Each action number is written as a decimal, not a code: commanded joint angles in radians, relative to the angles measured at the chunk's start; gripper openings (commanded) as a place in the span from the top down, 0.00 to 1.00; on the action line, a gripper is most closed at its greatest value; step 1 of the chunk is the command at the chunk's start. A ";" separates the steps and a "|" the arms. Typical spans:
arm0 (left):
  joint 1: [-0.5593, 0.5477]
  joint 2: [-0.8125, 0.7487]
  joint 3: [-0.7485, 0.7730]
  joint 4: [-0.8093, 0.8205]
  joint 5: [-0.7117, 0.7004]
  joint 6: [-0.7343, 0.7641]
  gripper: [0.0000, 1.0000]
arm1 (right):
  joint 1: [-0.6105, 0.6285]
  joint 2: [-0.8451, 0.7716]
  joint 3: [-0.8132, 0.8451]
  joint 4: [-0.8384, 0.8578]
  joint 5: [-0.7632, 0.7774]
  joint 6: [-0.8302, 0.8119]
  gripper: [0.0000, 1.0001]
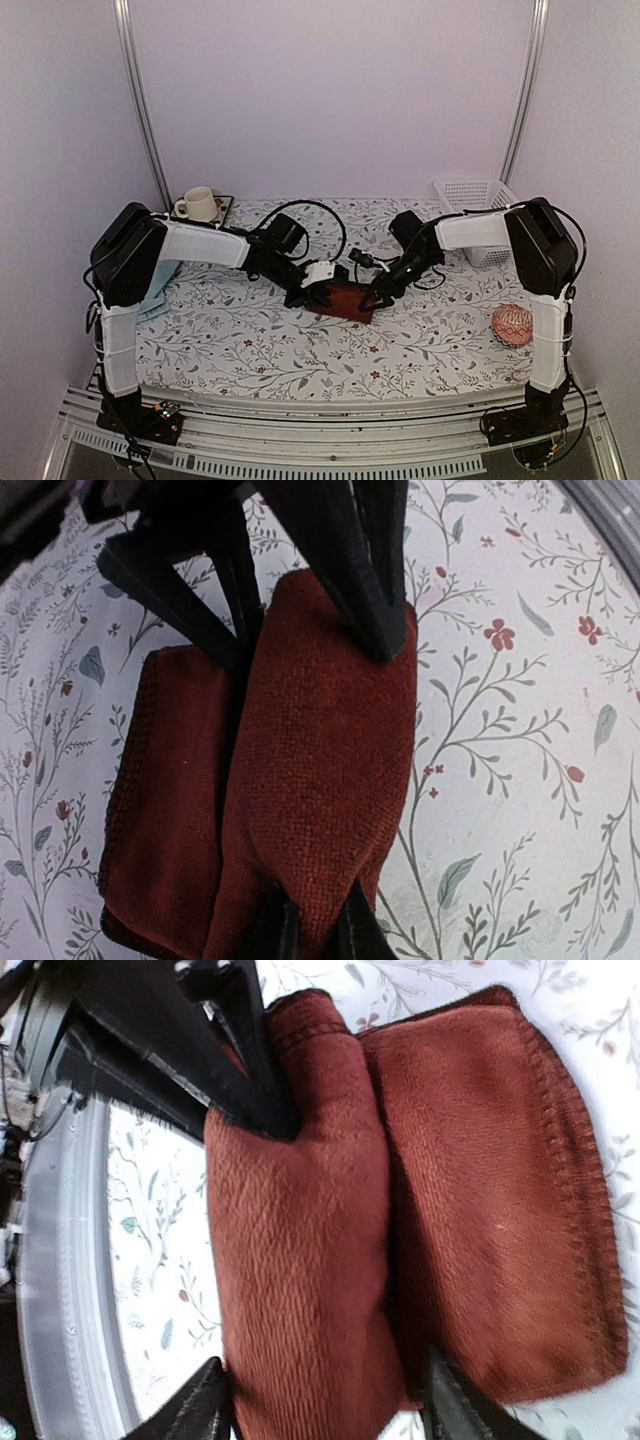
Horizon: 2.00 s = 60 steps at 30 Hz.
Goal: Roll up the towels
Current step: Roll the towel at the center of the board.
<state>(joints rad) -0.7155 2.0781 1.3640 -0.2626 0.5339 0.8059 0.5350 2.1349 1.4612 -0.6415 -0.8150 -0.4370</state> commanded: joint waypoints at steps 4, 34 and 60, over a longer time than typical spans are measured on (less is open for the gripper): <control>0.027 0.037 0.077 -0.175 0.149 0.006 1.00 | -0.007 -0.265 -0.215 0.189 0.214 -0.166 0.24; 0.044 0.234 0.227 -0.245 0.227 -0.077 1.00 | 0.320 -0.274 -0.447 0.623 0.814 -0.345 0.35; 0.108 -0.023 0.058 -0.054 0.023 -0.152 0.14 | 0.248 -0.235 -0.410 0.508 0.662 -0.172 0.93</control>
<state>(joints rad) -0.6247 2.1353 1.4590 -0.3759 0.6472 0.6857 0.8261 1.8679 1.0401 -0.0231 -0.0803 -0.6830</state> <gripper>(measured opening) 0.789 0.123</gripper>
